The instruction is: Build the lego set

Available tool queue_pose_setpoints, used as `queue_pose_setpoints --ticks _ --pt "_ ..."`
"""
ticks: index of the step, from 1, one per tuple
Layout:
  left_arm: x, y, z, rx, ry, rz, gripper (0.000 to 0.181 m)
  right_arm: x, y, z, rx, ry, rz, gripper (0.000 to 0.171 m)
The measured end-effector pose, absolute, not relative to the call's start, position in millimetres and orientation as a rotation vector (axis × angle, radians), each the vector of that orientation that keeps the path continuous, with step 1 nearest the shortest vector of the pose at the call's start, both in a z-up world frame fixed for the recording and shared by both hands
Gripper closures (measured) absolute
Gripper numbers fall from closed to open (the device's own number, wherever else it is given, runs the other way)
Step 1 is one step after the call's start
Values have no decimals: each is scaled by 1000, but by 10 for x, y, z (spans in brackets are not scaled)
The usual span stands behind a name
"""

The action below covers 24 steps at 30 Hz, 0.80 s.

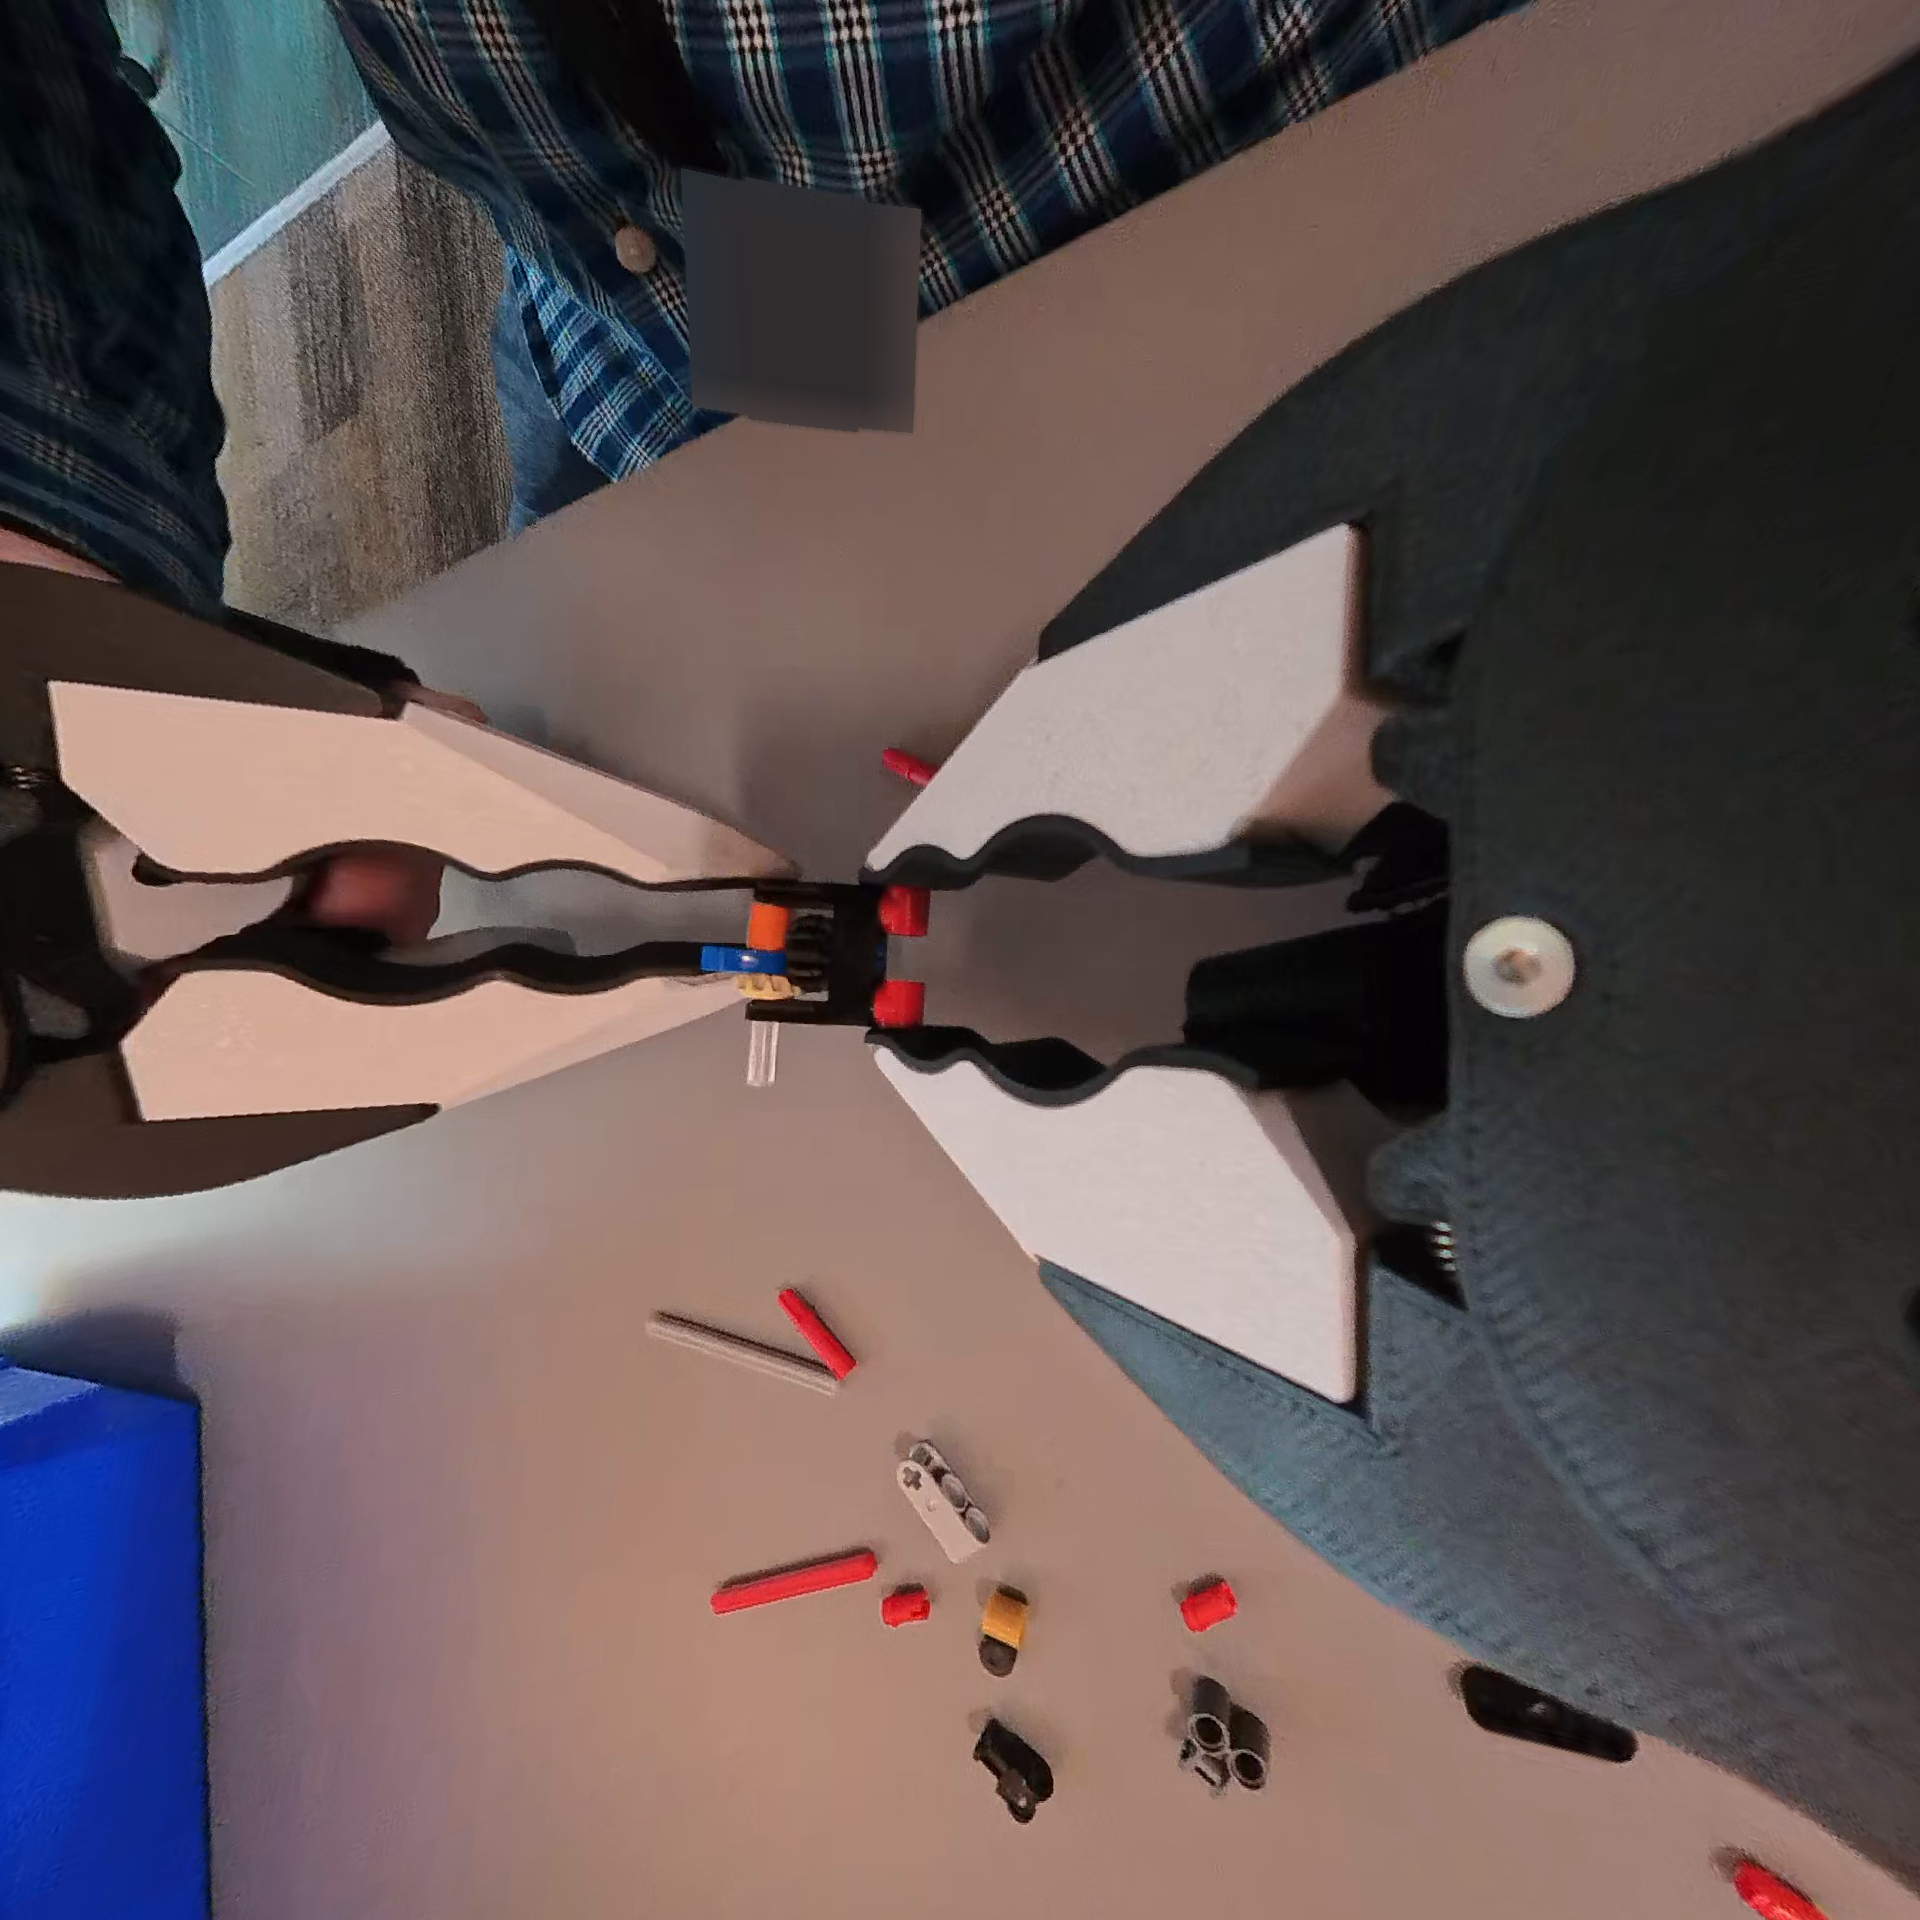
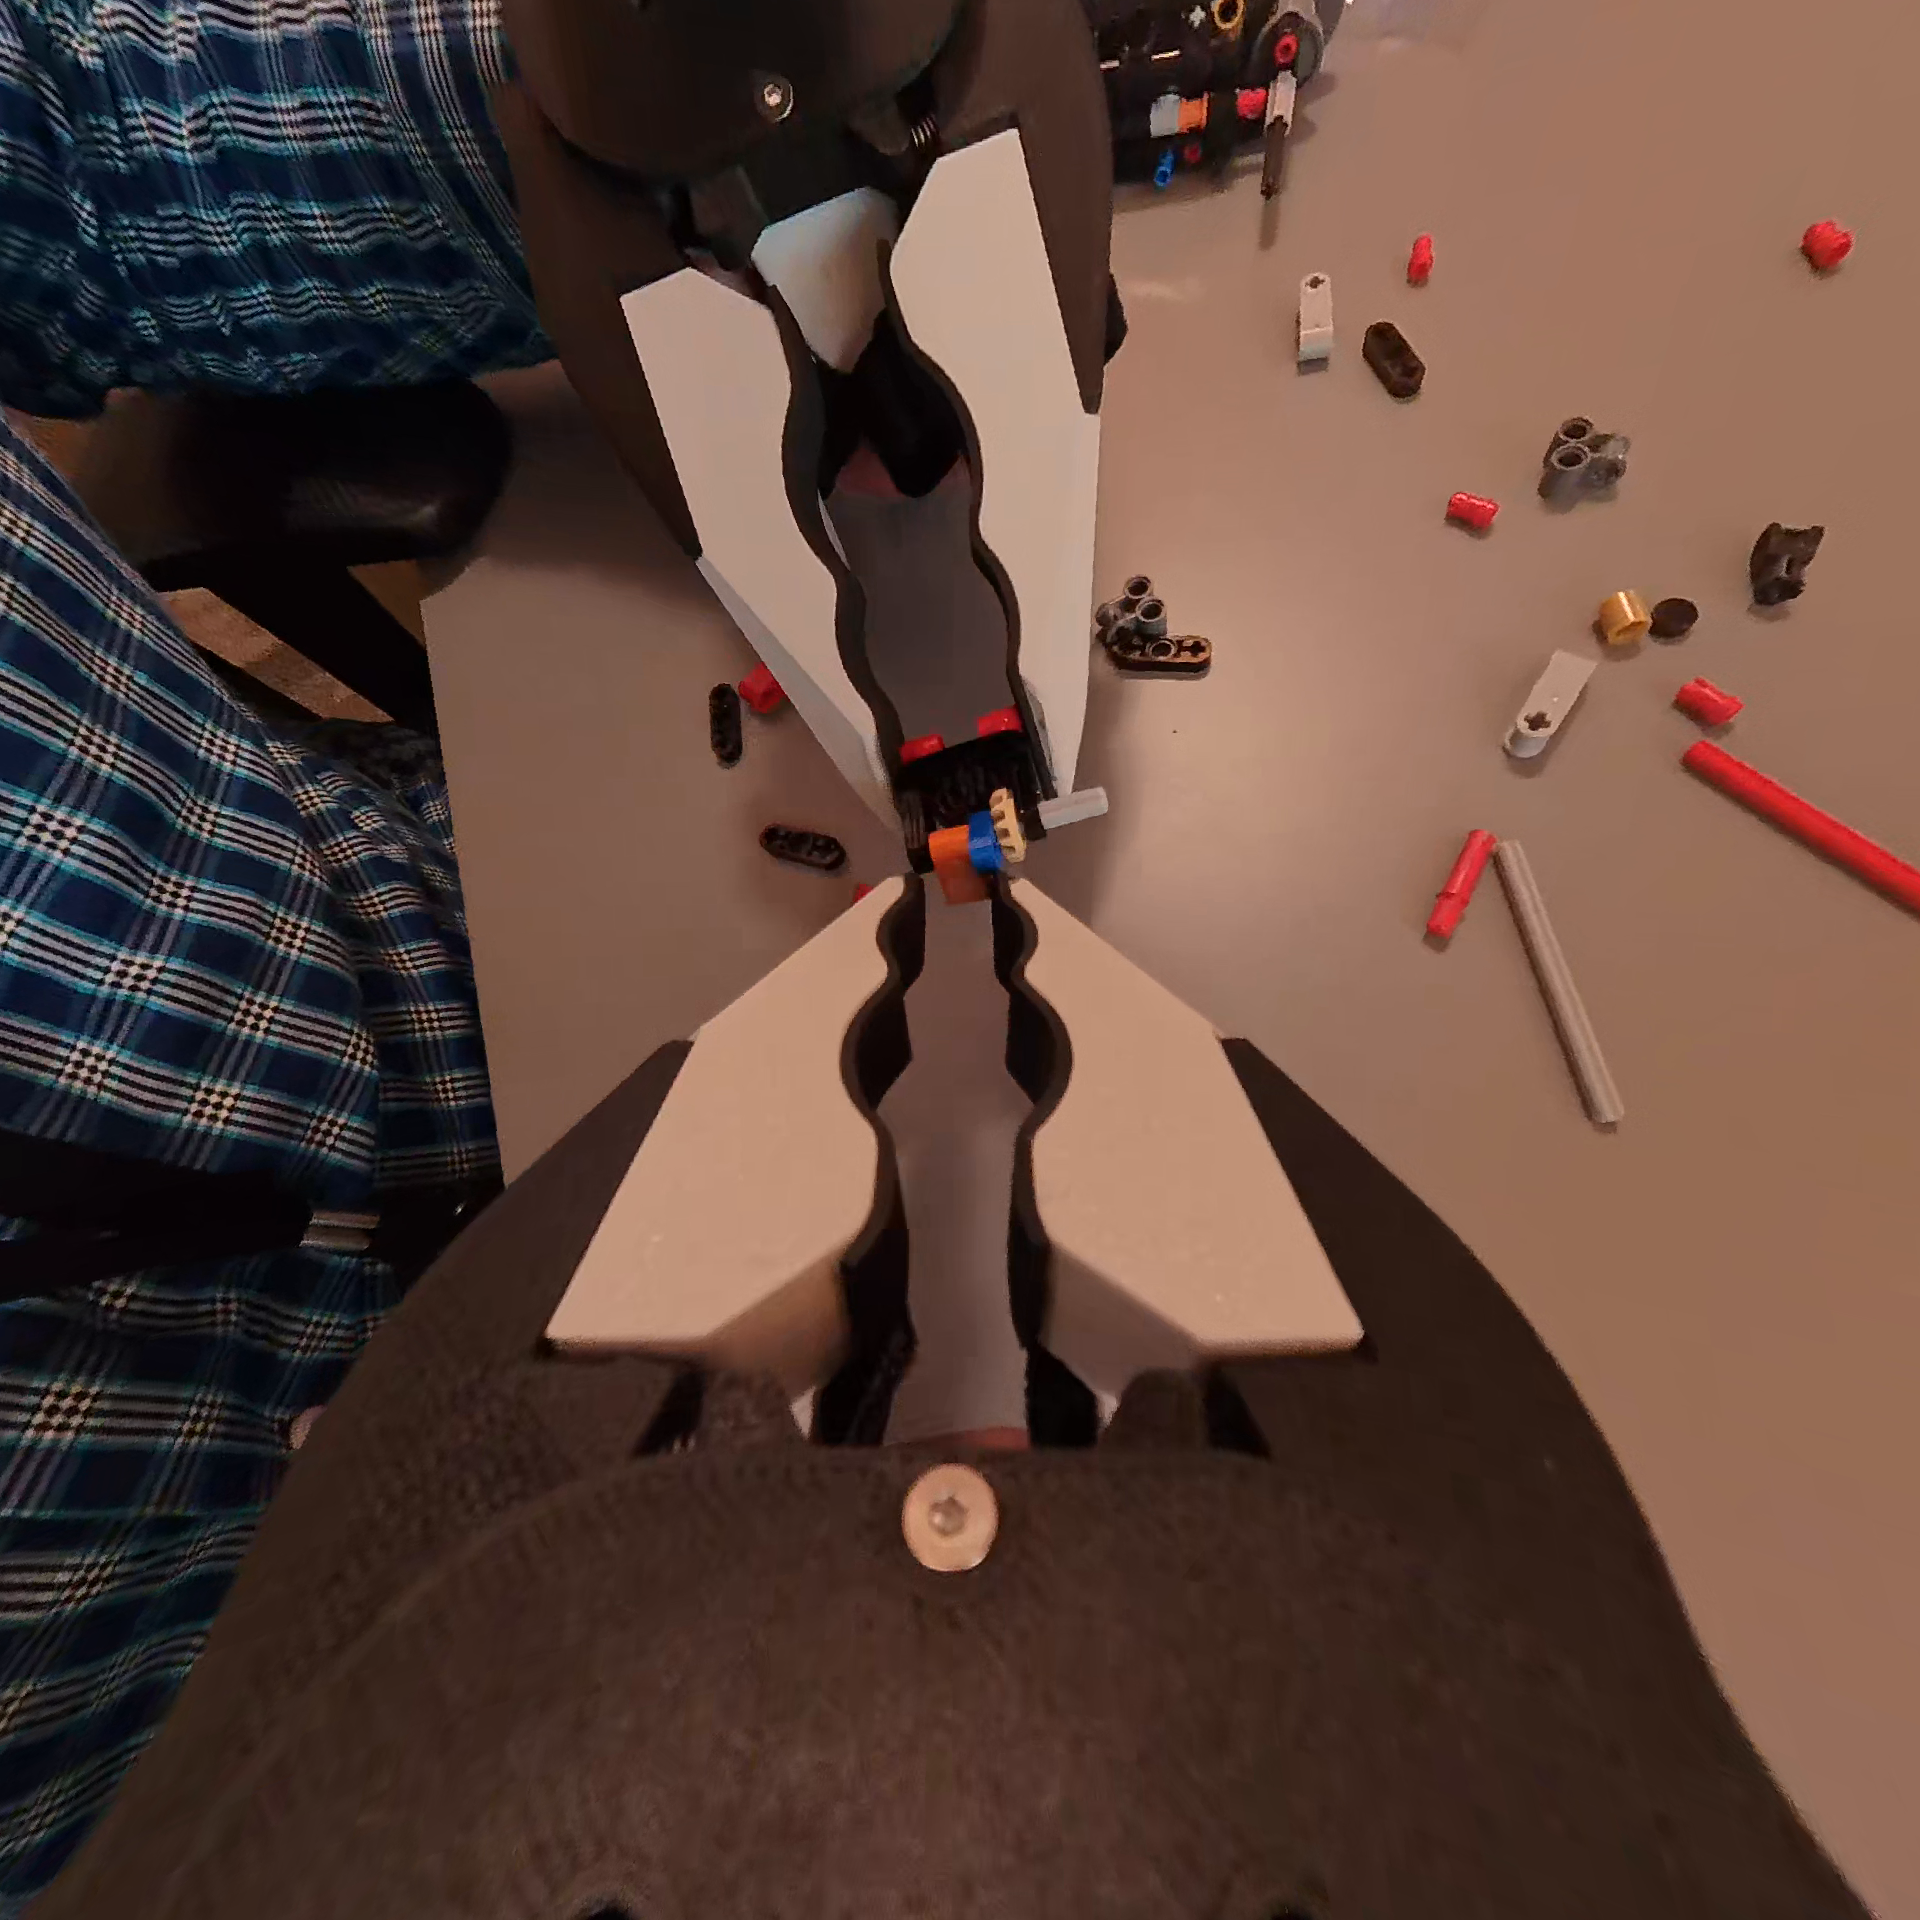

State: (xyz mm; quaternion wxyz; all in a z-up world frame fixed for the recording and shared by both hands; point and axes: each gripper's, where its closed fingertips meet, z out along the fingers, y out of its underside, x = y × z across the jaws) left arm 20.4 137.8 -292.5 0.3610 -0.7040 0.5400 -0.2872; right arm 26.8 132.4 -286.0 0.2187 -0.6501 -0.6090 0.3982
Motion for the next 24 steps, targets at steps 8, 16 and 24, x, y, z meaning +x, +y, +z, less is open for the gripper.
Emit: queue_pose_setpoints --ticks 8,16,24 --pt "170 1467 -2976 -1802 1411 -687 156 247 1401 -2939 -1809 -1664 1075 159" --pt "145 1507 -3091 -1829 1479 -623 156 241 1428 -3054 -1847 -1679 1057 157" --pt "113 1532 -3170 -1851 1527 -589 156 232 1444 -3123 -1884 -1716 1030 155"
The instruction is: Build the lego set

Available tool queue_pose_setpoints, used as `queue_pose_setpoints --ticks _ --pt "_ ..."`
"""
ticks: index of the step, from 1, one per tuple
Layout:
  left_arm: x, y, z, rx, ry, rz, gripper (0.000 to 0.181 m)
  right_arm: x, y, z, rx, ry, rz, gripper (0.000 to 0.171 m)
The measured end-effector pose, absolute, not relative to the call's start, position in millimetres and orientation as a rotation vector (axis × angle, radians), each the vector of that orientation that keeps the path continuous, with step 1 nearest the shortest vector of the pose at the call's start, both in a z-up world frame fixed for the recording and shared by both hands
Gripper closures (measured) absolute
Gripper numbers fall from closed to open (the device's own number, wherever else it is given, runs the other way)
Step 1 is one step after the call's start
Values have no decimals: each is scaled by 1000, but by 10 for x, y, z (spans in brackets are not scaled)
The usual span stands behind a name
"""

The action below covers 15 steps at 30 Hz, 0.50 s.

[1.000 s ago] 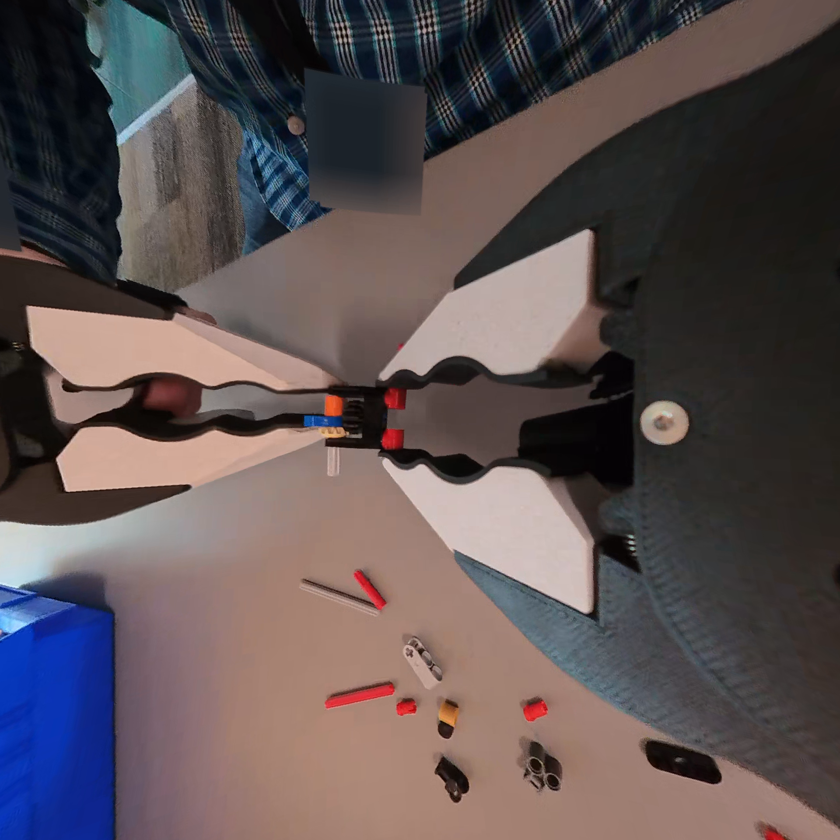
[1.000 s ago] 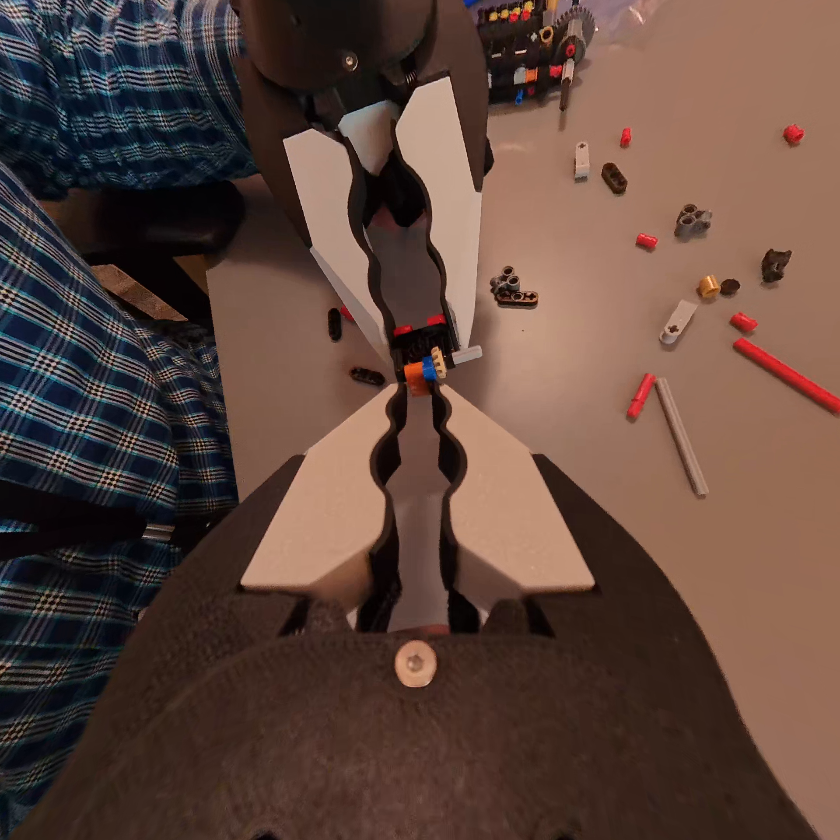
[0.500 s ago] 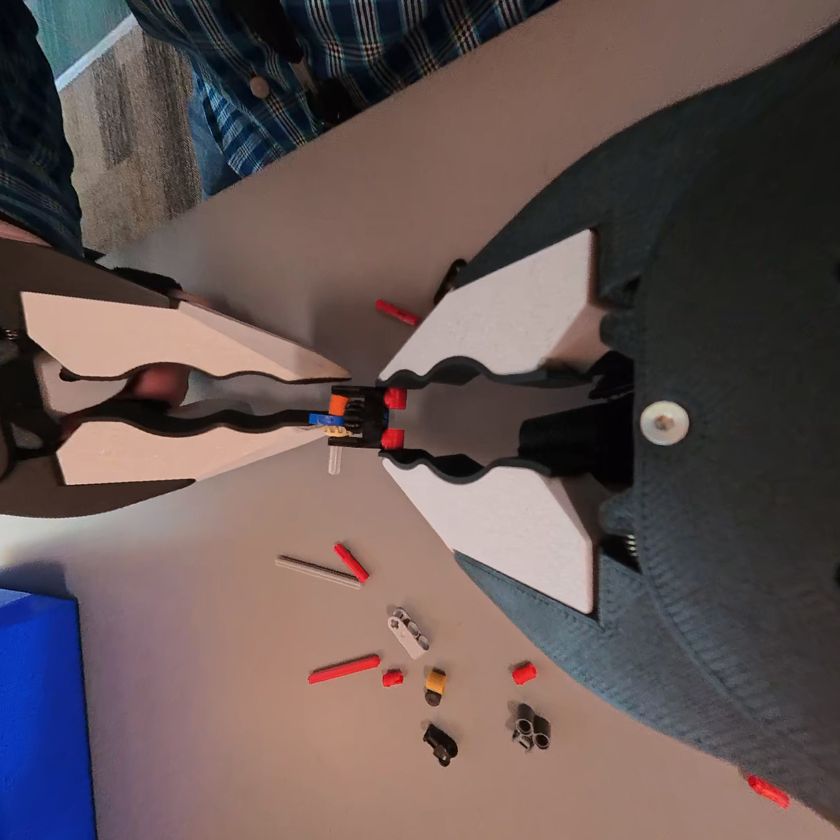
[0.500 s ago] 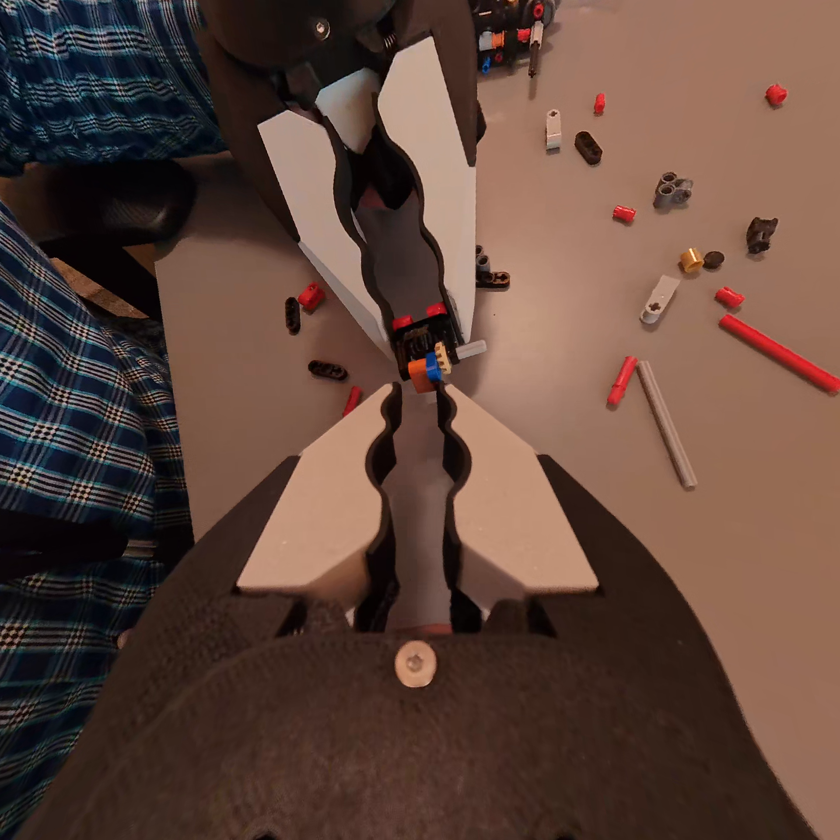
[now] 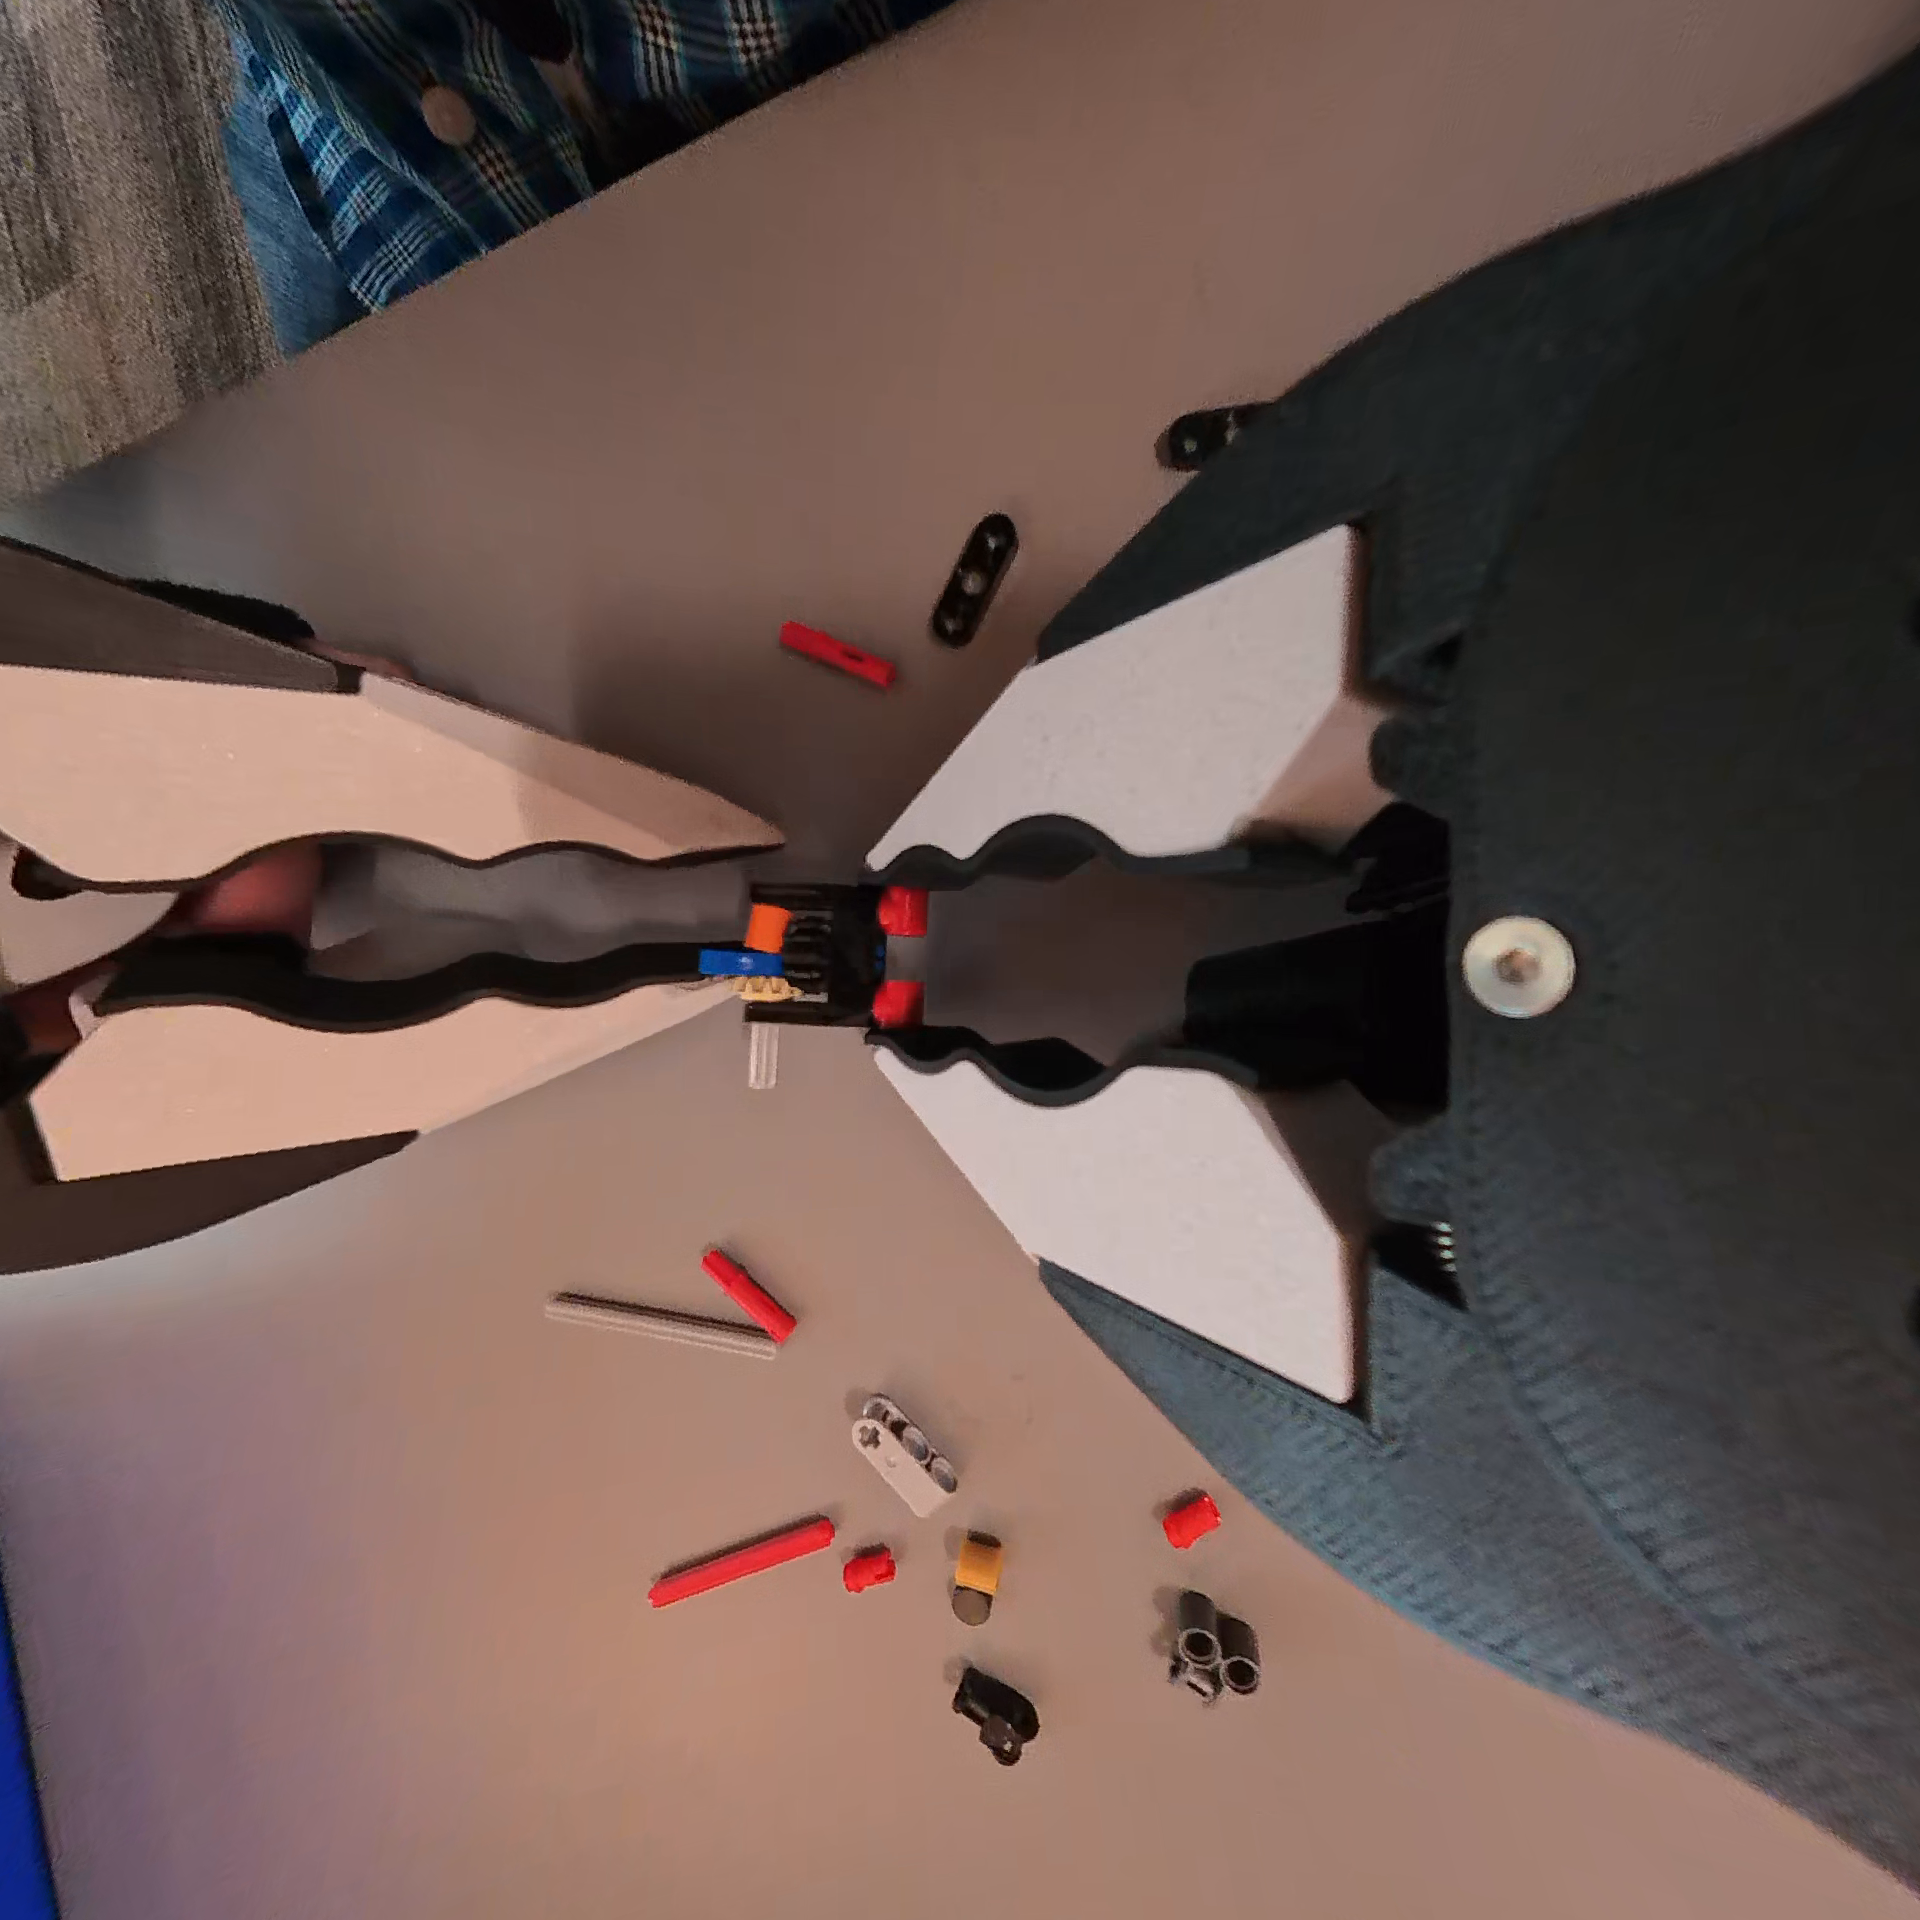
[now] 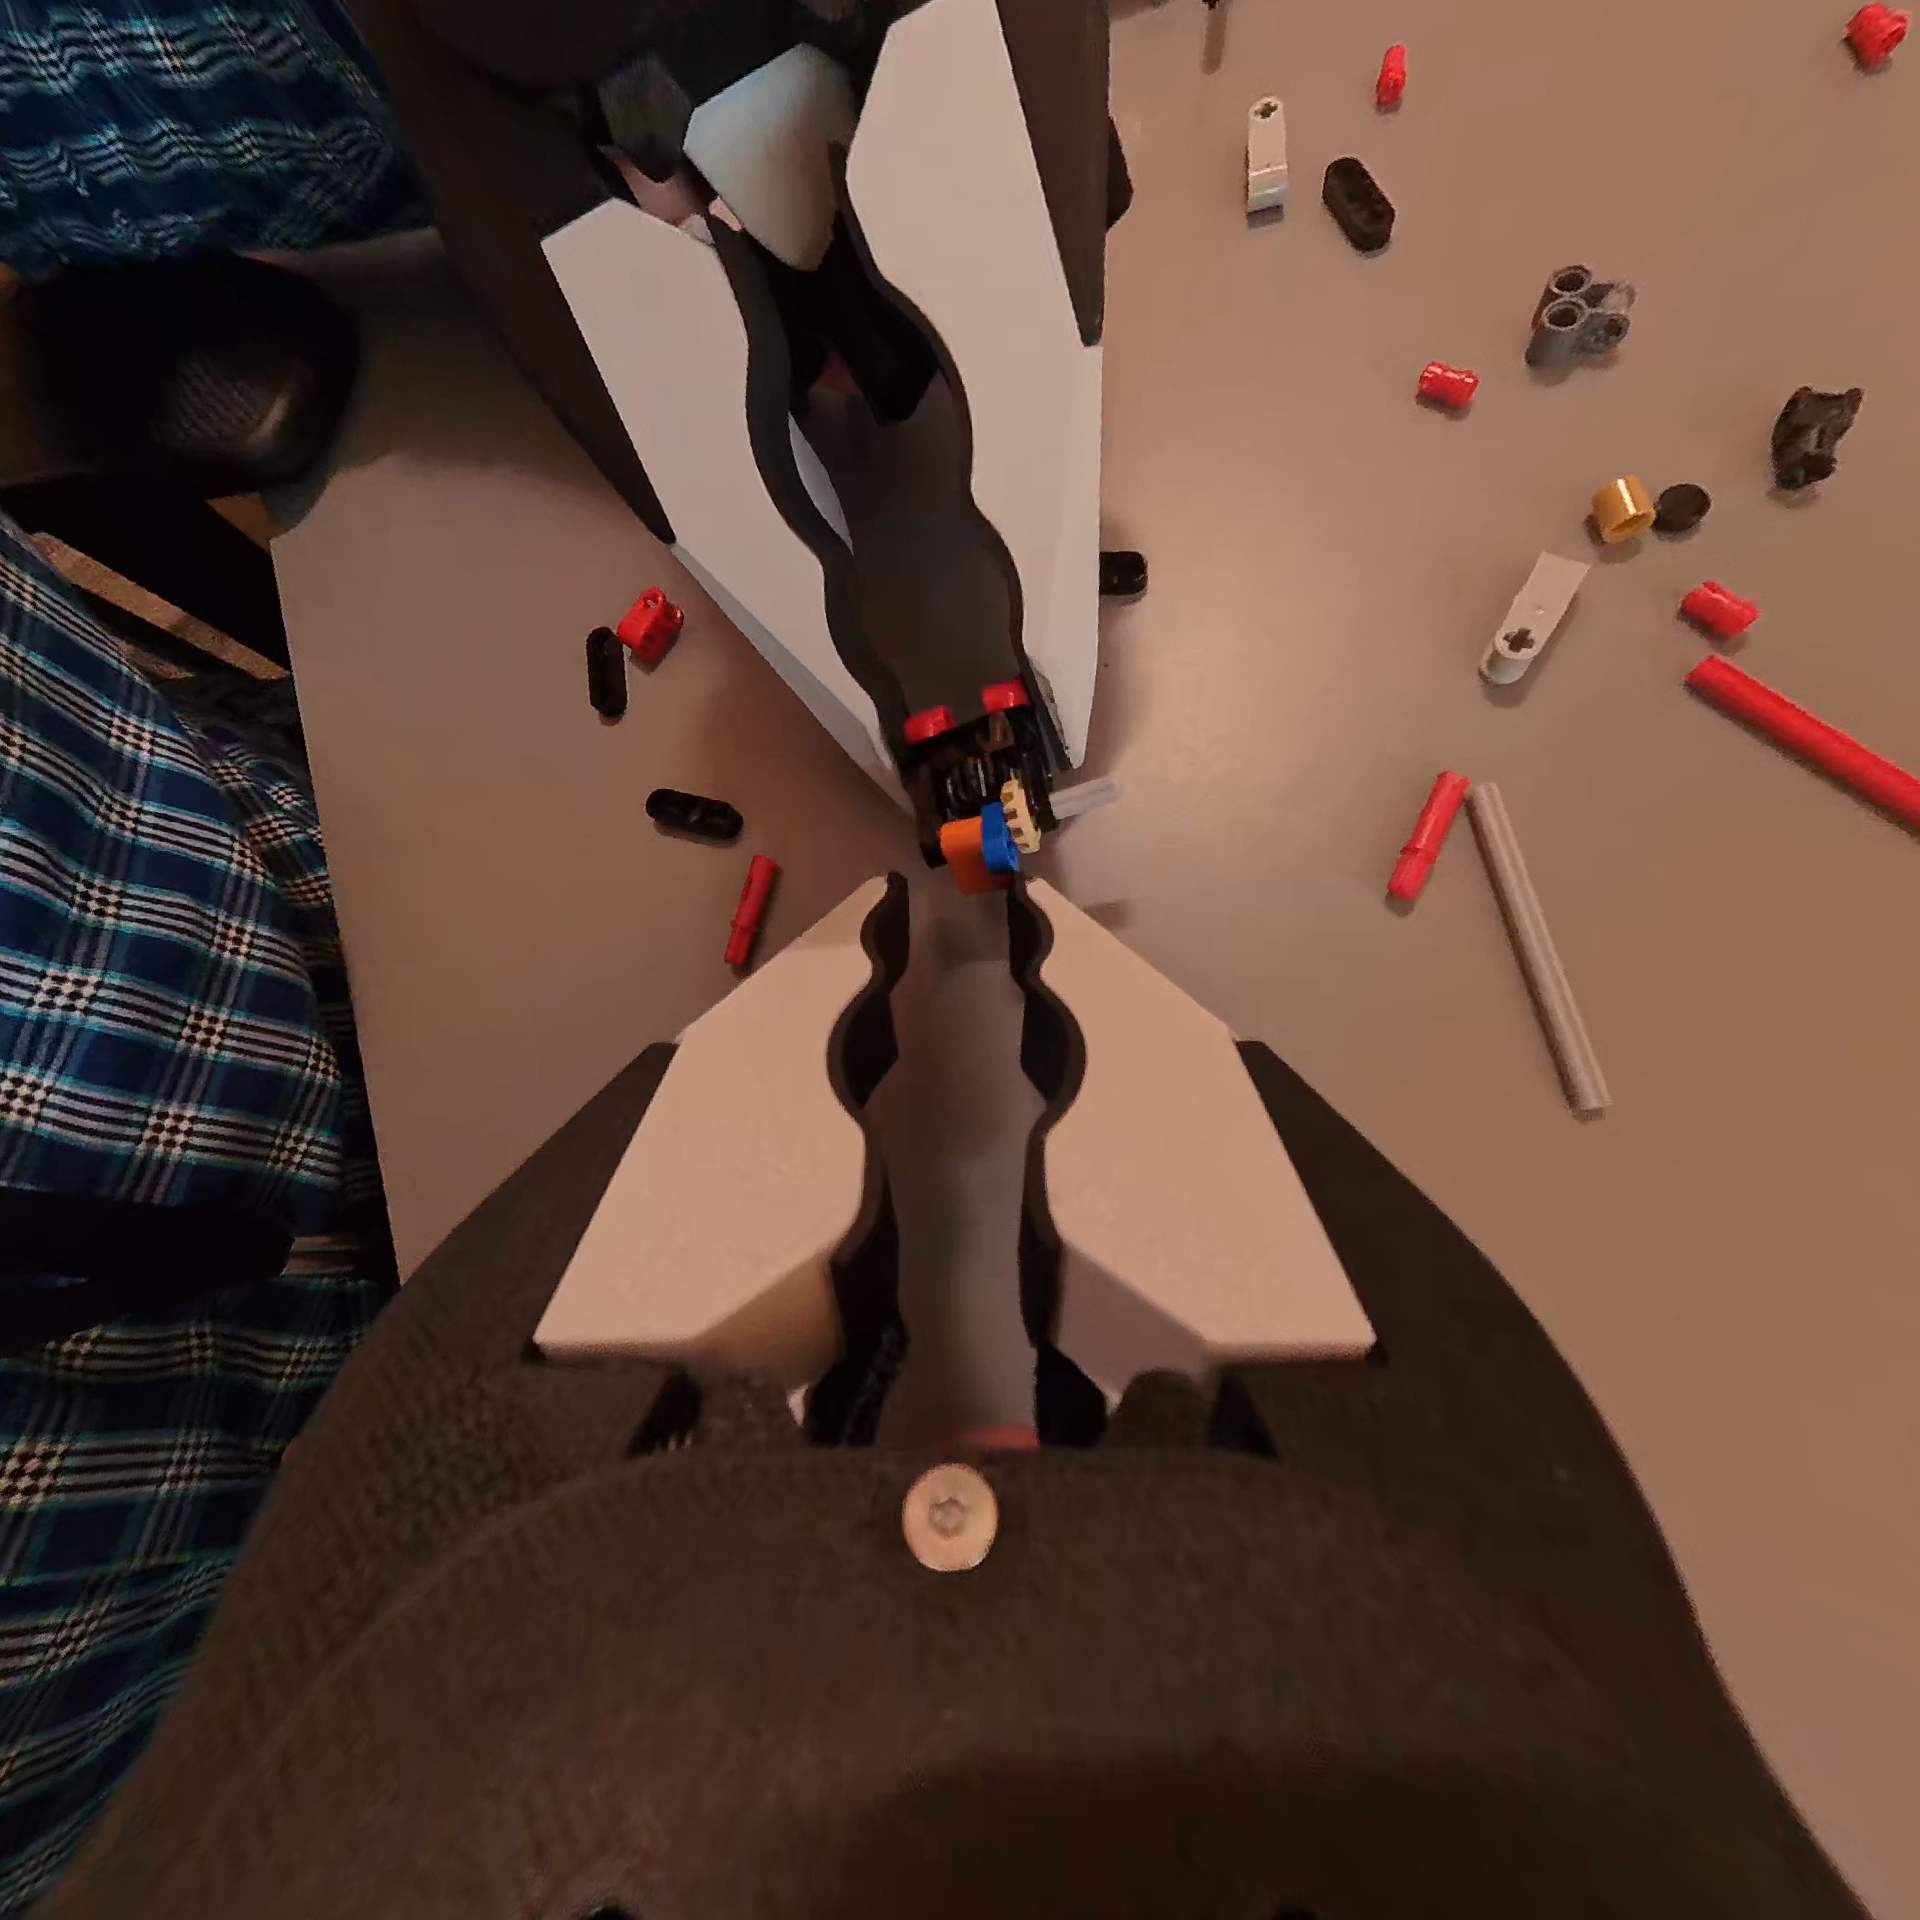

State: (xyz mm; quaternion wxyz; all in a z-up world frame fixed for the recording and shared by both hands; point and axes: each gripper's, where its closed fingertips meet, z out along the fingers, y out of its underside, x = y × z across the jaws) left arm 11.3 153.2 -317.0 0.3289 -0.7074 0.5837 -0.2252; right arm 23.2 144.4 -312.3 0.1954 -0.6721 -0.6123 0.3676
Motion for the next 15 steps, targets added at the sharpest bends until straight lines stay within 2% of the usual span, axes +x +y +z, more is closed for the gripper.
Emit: queue_pose_setpoints --ticks 15 --pt "107 1556 -3197 -1868 1531 -577 156 242 1475 -3126 -1907 -1692 1033 142"
